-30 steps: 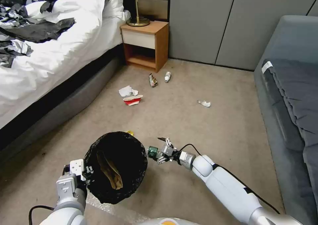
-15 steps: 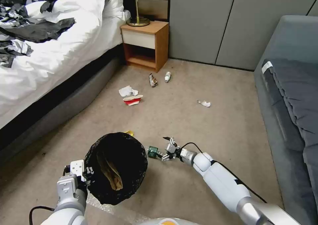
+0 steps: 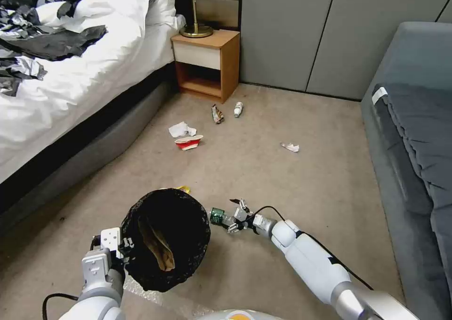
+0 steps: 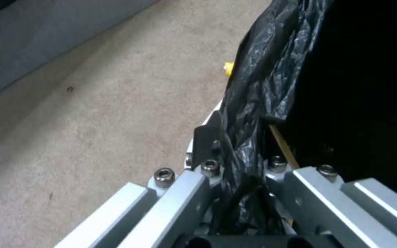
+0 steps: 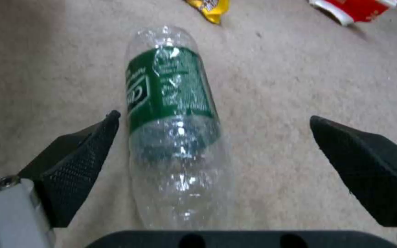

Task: Pick up the trash bin, then pick up the garbage from the floor and place it into the trash bin.

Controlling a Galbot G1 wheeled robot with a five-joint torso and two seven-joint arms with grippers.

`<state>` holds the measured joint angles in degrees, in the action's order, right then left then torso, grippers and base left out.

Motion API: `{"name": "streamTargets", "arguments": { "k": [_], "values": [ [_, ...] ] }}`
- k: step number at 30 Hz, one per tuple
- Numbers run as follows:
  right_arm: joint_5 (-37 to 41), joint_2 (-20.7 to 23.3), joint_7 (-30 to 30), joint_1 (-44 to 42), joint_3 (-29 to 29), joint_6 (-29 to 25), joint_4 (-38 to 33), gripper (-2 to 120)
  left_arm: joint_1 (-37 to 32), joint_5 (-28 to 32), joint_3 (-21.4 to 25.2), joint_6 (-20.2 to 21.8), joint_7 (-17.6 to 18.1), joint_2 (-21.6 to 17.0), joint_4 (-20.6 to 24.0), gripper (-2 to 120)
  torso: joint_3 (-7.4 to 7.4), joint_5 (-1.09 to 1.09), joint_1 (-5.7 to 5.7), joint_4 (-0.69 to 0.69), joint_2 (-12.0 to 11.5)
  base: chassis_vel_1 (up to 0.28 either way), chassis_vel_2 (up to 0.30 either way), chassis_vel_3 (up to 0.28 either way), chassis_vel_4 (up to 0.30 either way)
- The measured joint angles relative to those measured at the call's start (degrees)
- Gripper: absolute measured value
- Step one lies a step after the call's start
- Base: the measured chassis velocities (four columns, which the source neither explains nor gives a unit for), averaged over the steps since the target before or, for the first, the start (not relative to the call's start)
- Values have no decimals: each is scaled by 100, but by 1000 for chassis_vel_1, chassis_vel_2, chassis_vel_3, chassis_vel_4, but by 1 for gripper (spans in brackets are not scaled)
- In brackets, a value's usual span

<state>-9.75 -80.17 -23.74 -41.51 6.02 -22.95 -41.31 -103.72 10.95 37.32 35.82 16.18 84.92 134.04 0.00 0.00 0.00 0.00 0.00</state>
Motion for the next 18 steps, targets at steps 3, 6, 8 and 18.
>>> {"name": "streamTargets", "arguments": {
  "k": [3,6,8,18],
  "values": [
    [-9,-42,-9,-15,-128,8,183,100,-17,-12,-12,-9,-3,9,0,1,0,0,0,0,0,0,0,0,0],
    [-18,-88,-16,-16,-224,8,306,100,-21,-20,-15,-11,-4,10,0,1,0,0,0,0,0,0,0,0,0],
    [-34,-121,-20,-6,-287,8,398,100,-22,-23,-17,-12,-5,10,0,1,0,0,0,0,0,0,0,0,0],
    [-18,-195,-62,41,-409,-12,617,89,-23,-77,-75,-22,-9,22,-10,1,0,0,0,0,0,0,0,0,0]
  ]
}}
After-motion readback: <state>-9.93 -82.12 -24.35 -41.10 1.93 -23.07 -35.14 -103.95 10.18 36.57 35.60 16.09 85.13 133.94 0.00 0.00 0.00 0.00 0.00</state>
